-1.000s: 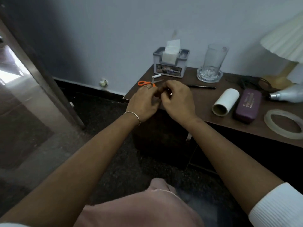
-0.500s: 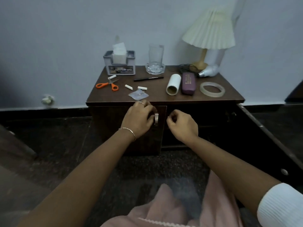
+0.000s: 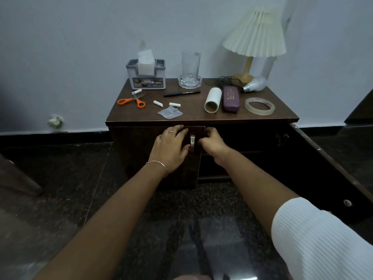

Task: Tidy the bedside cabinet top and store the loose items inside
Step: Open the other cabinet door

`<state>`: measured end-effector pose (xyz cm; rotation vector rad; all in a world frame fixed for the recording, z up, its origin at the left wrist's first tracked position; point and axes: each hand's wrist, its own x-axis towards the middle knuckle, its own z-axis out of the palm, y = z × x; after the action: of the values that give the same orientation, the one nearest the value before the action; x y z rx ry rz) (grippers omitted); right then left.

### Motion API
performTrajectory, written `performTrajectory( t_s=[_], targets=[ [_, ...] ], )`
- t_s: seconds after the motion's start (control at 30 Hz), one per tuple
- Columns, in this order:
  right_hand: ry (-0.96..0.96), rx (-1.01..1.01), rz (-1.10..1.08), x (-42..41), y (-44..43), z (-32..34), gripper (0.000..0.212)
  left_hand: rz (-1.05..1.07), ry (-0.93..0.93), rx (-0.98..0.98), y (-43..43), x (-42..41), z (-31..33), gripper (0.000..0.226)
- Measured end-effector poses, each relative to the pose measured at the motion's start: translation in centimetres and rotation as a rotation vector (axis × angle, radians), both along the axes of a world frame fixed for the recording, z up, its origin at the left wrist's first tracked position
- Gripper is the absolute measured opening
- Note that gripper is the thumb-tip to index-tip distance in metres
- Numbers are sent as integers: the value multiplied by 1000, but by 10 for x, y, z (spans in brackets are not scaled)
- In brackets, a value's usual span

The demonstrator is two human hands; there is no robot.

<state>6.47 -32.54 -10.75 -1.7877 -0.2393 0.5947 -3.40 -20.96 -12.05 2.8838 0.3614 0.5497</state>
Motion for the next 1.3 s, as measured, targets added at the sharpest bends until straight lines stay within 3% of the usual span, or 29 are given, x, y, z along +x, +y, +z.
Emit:
performTrajectory(
  t_s=[0.2, 0.37, 0.57, 0.7, 0.87, 1.03, 1.2, 1.23, 1.3],
  targets=[
    [16, 2, 1, -1, 0, 1, 60, -8, 3, 30, 2, 3, -3, 56],
    [-38, -23, -101, -11, -21, -3, 30, 30, -30, -23, 3, 1, -2, 54],
    [37, 8, -123, -33, -27, -1, 21, 100, 26, -261, 6, -16, 8, 39],
    [109, -107, 80, -43, -31, 6, 42, 119, 162, -406, 17, -28, 25, 34],
    [212, -151, 408, -56, -30, 5, 27, 79, 312, -415, 32, -46, 43, 28],
    [239, -266, 618, -72, -17, 13, 23, 86, 346, -350, 30, -65, 46, 32],
    [273, -327, 760, -101, 8, 20, 43, 43, 276, -326, 36, -95, 43, 12],
    [284, -319, 779, -104, 11, 21, 44, 37, 202, -342, 40, -101, 38, 20],
    [305, -307, 808, -110, 17, 23, 42, 85, 38, -385, 44, -113, 32, 58]
  ],
)
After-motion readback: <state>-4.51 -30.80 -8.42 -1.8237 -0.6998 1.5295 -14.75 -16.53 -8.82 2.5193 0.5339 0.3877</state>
